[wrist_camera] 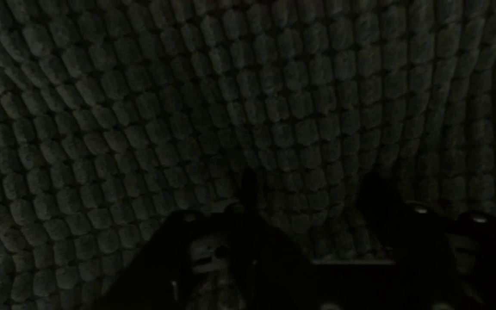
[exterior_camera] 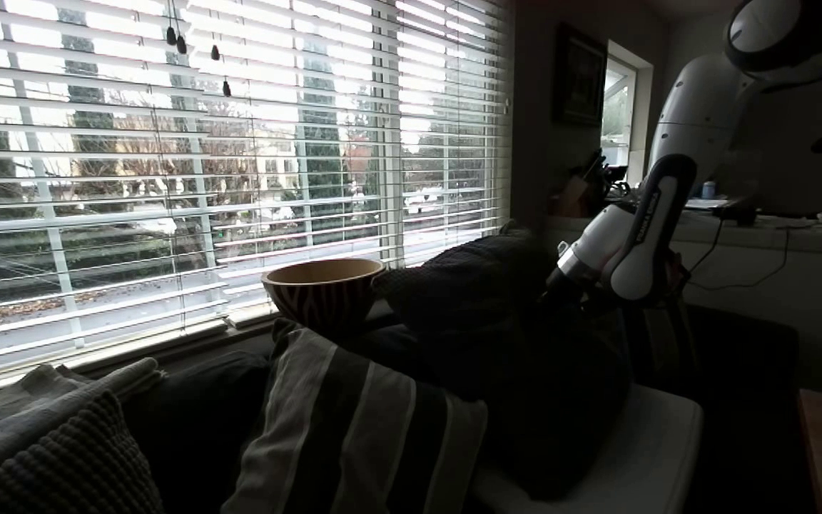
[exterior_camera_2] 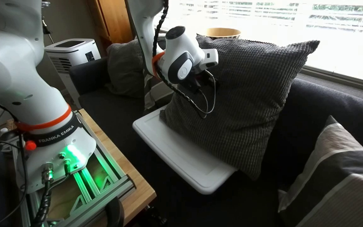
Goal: Remove the grey pillow from the white lid of the container and then put it on the backrest of the sofa
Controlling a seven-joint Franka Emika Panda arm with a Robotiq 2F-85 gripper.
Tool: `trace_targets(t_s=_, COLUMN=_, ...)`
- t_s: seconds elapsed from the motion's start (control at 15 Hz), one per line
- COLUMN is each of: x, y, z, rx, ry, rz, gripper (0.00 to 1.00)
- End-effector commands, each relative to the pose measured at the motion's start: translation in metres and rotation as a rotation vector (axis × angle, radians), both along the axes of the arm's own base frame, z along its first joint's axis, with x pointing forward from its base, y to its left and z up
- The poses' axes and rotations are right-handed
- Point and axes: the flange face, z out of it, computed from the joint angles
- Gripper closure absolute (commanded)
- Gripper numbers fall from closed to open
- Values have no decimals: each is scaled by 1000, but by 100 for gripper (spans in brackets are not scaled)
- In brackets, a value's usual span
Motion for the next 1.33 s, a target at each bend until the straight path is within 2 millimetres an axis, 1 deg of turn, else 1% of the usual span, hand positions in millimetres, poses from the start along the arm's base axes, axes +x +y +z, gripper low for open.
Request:
trace_targets(t_s=0.0, x=4, y=6, z=-6, rx=11, ry=-4, rz=-2, gripper=69)
trace_targets(t_s=0.13, x=5, y=8, z=-5, rx=16, ry=-4, rz=-10, gripper=85)
trace_targets(t_s=0.27, x=5, y=8, z=-4, rx=22, ry=0, rz=-26, gripper=98)
trace_targets(t_s=0.4, x=4, y=7, z=-2, rx=25, ry=5, rz=-55, gripper=100)
trace_targets(t_s=0.53, x=2, y=10, z=7, rx=38, ry=13, rz=-113, gripper=100)
trace_targets(t_s=0.8, x=-2, y=26, z=49, rx=63, ry=18, rz=-199, gripper=99)
trace_targets(t_s=1.0, x=-3, y=34, z=88, rx=79, ry=20, rz=-244, gripper=99)
trace_targets(t_s=1.13, x=-3, y=30, z=114, rx=86, ry=26, rz=-272, gripper=99)
trace_targets(t_s=1.27, x=0, y=22, z=143, rx=96, ry=8, rz=-306, gripper=99)
